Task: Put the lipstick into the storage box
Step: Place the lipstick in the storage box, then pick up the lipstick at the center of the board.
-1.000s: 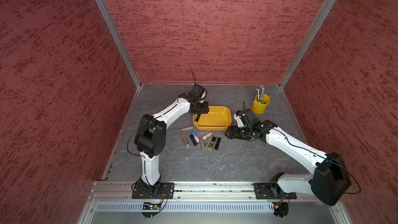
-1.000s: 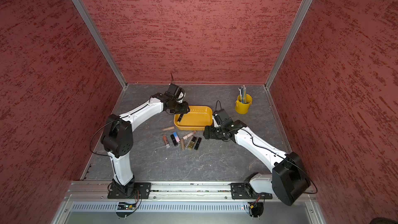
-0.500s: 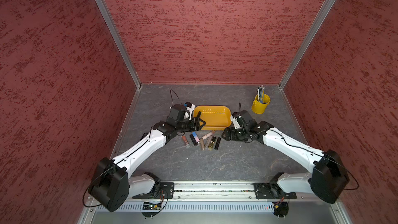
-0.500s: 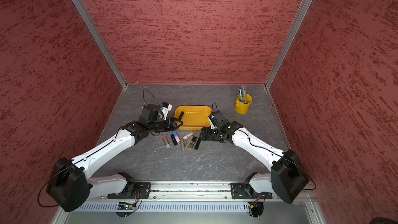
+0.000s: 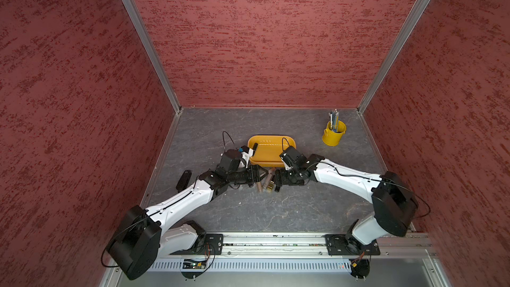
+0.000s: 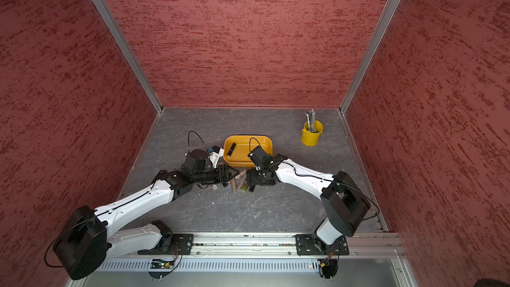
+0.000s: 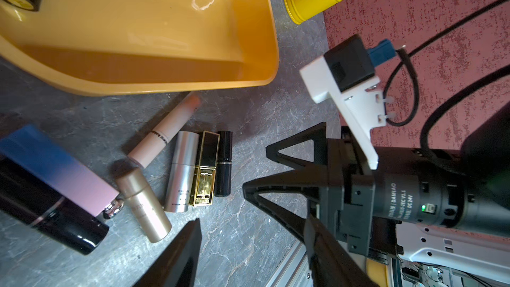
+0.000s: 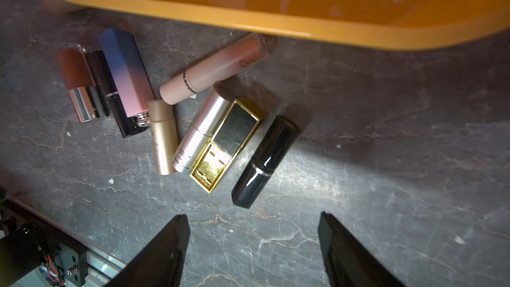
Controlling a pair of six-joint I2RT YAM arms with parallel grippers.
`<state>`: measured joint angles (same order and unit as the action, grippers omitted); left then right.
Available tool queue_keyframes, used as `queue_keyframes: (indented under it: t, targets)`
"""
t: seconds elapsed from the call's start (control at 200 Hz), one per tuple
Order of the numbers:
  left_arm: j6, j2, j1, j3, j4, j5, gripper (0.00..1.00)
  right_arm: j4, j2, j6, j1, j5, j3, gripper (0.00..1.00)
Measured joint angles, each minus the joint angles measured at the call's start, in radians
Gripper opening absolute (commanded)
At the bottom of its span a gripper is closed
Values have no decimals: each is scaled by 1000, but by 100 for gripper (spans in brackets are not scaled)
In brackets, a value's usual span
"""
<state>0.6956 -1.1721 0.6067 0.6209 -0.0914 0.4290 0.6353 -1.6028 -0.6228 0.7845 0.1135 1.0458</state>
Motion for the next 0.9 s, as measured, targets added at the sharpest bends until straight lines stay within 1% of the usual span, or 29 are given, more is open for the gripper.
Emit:
queue_keyframes:
  t: [0.19, 0.406, 0.902]
  targets:
    - [-5, 23, 0, 0, -13, -22, 65, 33, -60, -18, 19, -41, 38, 63]
    - [-15, 35, -2, 0, -23, -38, 65, 65, -84, -25, 29, -83, 63, 57]
    - [-22, 46, -20, 0, -24, -42, 66, 85, -176, -32, 61, -95, 111, 54]
